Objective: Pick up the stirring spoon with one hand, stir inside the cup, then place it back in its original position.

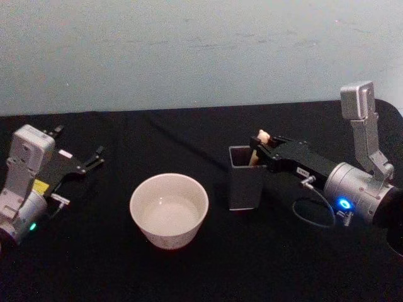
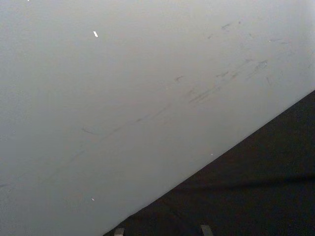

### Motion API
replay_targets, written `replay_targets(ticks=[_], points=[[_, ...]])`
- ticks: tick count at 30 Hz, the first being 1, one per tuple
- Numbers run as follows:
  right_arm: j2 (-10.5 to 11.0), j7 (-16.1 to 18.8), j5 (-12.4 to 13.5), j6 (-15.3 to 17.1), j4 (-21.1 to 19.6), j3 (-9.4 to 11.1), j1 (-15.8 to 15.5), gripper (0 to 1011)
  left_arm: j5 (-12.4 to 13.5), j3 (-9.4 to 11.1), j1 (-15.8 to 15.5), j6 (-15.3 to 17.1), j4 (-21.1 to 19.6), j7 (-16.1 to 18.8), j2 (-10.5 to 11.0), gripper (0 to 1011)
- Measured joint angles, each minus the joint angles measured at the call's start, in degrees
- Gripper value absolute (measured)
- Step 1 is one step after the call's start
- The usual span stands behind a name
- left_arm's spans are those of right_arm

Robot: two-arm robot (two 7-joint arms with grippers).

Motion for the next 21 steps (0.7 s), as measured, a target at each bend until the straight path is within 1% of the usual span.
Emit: replay_targets(ticks=[21], points=[[-0.03,-0.05,-0.08,0.02,0.04,0.14,-0.09,214,0.00,0.00,0.00,0.00,0.00,0.00,0.00,1001]])
